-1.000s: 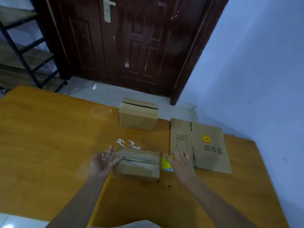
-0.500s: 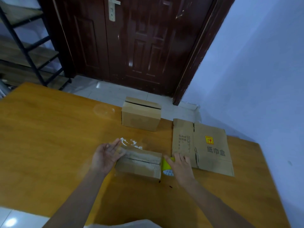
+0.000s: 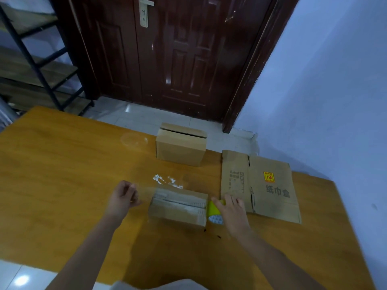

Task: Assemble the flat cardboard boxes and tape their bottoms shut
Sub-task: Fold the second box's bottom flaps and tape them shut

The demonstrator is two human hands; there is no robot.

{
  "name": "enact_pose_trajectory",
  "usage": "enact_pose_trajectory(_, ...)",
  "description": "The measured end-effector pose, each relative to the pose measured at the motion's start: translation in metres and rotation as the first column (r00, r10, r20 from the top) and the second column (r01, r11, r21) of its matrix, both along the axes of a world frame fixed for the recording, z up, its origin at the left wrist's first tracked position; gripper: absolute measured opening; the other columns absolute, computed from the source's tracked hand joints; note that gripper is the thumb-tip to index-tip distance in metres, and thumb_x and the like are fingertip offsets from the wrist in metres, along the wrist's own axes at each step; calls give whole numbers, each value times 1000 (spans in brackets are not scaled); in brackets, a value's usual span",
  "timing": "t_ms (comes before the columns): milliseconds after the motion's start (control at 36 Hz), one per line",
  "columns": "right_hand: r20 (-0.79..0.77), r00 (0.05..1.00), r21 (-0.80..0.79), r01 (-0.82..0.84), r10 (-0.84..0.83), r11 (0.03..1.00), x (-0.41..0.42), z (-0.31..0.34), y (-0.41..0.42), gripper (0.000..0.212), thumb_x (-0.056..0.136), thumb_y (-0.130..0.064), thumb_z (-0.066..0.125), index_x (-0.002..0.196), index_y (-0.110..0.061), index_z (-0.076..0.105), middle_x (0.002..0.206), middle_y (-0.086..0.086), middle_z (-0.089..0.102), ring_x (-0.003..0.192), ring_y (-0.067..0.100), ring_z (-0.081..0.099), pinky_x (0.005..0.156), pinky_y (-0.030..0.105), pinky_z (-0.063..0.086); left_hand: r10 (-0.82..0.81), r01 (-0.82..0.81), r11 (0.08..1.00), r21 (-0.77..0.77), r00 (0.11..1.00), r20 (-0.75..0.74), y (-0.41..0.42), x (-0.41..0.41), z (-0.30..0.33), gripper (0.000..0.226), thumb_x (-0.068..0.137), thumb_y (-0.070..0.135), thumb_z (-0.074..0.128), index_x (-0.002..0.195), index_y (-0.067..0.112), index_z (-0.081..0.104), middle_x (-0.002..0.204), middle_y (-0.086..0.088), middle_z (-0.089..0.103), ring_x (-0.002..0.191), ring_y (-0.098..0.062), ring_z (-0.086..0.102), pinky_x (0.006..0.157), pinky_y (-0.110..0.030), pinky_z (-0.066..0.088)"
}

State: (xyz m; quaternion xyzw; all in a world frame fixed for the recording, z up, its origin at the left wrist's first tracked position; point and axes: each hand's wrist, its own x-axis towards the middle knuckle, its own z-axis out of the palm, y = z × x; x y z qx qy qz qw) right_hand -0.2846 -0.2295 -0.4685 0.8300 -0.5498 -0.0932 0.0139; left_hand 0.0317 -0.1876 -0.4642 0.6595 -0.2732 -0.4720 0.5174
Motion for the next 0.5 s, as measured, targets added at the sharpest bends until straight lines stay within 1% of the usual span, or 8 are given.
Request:
enact_pose_trajectory(83, -11, 1000, 10, -5, 5, 1000, -1, 0, -1, 92, 16, 7, 86, 102, -23, 72, 80, 11, 61, 71, 28, 63, 55, 32, 49, 47, -48, 999, 5, 998, 41, 1, -4, -6, 14, 99, 5, 43, 86, 0, 45, 71, -13, 42, 63, -23, 41, 67, -39, 50)
enact_pose_trajectory(167, -22, 1000, 13, -2, 2, 1000, -2, 0, -1, 91, 15, 6, 86, 101, -24, 73, 79, 10, 61, 70, 28, 63, 53, 33, 48, 59, -62, 998, 34, 995, 77, 0, -5, -12, 12, 99, 8, 44, 93, -2, 46, 73, -14, 42, 63, -25, 40, 64, -42, 45)
enact_pose_trajectory(250, -17, 1000, 20, 2, -2, 1000, -2, 0, -1, 91, 15, 5, 86, 100, -24, 73, 79, 10, 61, 69, 27, 63, 53, 33, 49, 51, -61, 995, 80, 990, 128, 0, -5, -18, 15, 100, 12, 45, 96, -2, 47, 75, -13, 47, 60, -25, 43, 67, -44, 46)
enact_pose_trajectory(361, -40, 999, 28, -3, 4, 1000, -1, 2, -1, 91, 16, 2, 86, 101, -26, 72, 76, 7, 57, 71, 24, 53, 54, 31, 48, 47, -65, 990, 128, 990, 136, -5, -3, -26, 15, 99, 14, 47, 95, -1, 49, 75, -14, 50, 59, -26, 43, 65, -43, 48)
enact_pose_trajectory(444, -49, 999, 33, 3, -2, 999, 0, 3, -2, 92, 14, 2, 87, 100, -26, 71, 76, 7, 58, 69, 25, 56, 53, 32, 48, 22, -46, 982, 182, 991, 132, -10, -4, -33, 15, 99, 13, 48, 93, 0, 48, 75, -13, 51, 57, -25, 42, 62, -38, 47)
enact_pose_trajectory(472, -59, 998, 45, 9, -6, 999, 4, 8, -2, 93, 16, 3, 87, 103, -26, 70, 78, 8, 57, 70, 25, 58, 55, 32, 49, 7, -33, 978, 206, 992, 127, -12, -5, -36, 14, 99, 13, 47, 93, 0, 48, 75, -13, 50, 56, -24, 41, 60, -37, 46)
enact_pose_trajectory(500, -68, 997, 77, 25, -19, 997, 6, 13, -2, 92, 25, 3, 87, 110, -26, 67, 85, 10, 58, 76, 27, 60, 61, 34, 49, -5, -21, 973, 230, 994, 112, -13, -7, -38, 13, 99, 12, 47, 94, 1, 48, 74, -13, 50, 56, -24, 40, 58, -35, 45)
